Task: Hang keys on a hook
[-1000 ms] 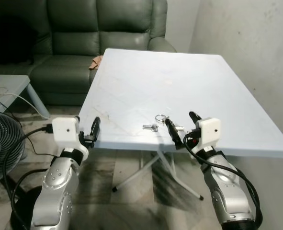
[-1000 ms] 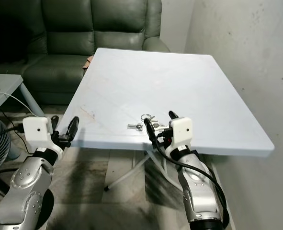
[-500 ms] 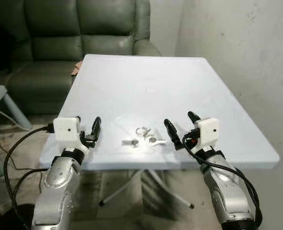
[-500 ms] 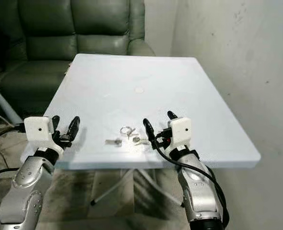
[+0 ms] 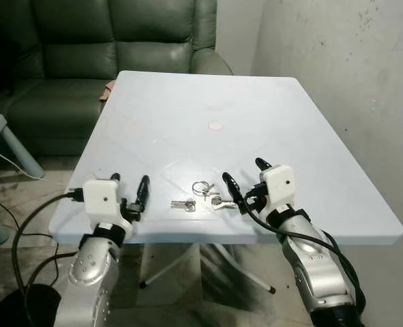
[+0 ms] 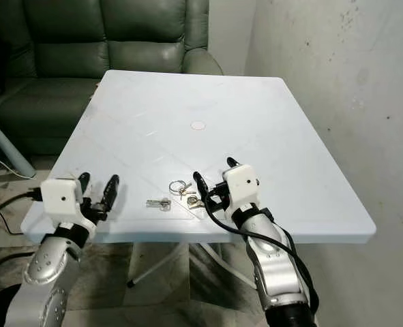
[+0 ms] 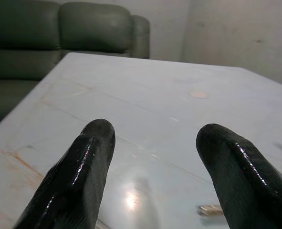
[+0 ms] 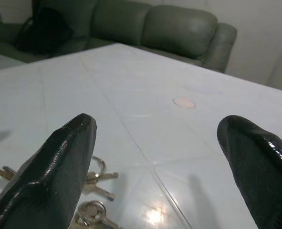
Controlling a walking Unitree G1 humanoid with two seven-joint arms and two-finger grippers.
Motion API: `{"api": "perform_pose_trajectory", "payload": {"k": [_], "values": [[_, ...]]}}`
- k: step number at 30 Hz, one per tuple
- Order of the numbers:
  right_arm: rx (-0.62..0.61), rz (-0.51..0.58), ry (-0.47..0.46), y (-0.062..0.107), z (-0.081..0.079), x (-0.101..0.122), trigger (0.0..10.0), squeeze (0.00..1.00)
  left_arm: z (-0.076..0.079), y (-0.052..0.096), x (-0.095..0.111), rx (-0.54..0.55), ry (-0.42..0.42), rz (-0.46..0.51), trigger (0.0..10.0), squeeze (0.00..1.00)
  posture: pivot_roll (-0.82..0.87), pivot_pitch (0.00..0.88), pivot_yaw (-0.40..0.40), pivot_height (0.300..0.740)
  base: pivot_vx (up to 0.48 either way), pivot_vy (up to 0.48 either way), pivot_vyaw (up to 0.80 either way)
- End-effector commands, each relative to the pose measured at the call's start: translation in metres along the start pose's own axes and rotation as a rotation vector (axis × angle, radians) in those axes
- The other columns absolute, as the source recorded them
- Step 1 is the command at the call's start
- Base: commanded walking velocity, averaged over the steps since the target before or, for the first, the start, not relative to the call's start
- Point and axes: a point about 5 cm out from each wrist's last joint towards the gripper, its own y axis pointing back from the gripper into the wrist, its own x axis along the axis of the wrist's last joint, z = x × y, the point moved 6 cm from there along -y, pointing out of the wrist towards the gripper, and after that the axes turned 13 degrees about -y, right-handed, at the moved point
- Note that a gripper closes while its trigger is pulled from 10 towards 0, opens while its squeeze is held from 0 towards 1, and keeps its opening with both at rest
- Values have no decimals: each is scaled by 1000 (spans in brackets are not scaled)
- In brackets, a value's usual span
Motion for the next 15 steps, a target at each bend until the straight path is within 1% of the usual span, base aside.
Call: {"api": "perform_pose_trajectory", "payload": {"k": [1,2,3,4,7,9,10,12,15], "values": [[-5,-19,10,-5,-2,0,10000,0,4,3,1,-20,6,17,10000,0,-80,13,-32,740,0,0,0],[-5,-19,10,-5,-2,0,10000,0,4,3,1,-20,6,17,10000,0,-80,13,-32,740,0,0,0],[-20,-53,23,-8,0,-7,10000,0,8,7,0,-35,18,21,10000,0,-80,19,-35,740,0,0,0],[-20,-53,23,-8,0,-7,10000,0,8,7,0,-35,18,21,10000,0,-80,19,-35,740,0,0,0],[-28,-123,40,-11,0,-24,10000,0,16,13,-1,-57,25,21,10000,0,-75,43,-43,740,0,0,0],[-21,-129,47,-11,-2,-26,10000,0,17,14,0,-58,27,23,10000,0,-73,54,-46,740,0,0,0],[-10,-139,46,-13,-6,-30,10000,0,19,18,1,-61,30,31,10000,0,-68,76,-51,740,0,0,0],[0,-145,31,-14,-9,-33,10000,0,20,20,2,-62,29,34,10000,0,-68,76,-51,740,0,0,0],[1,-147,28,-15,-10,-33,10000,0,20,21,3,-63,29,35,10000,0,-68,81,-53,740,0,0,0]]}}
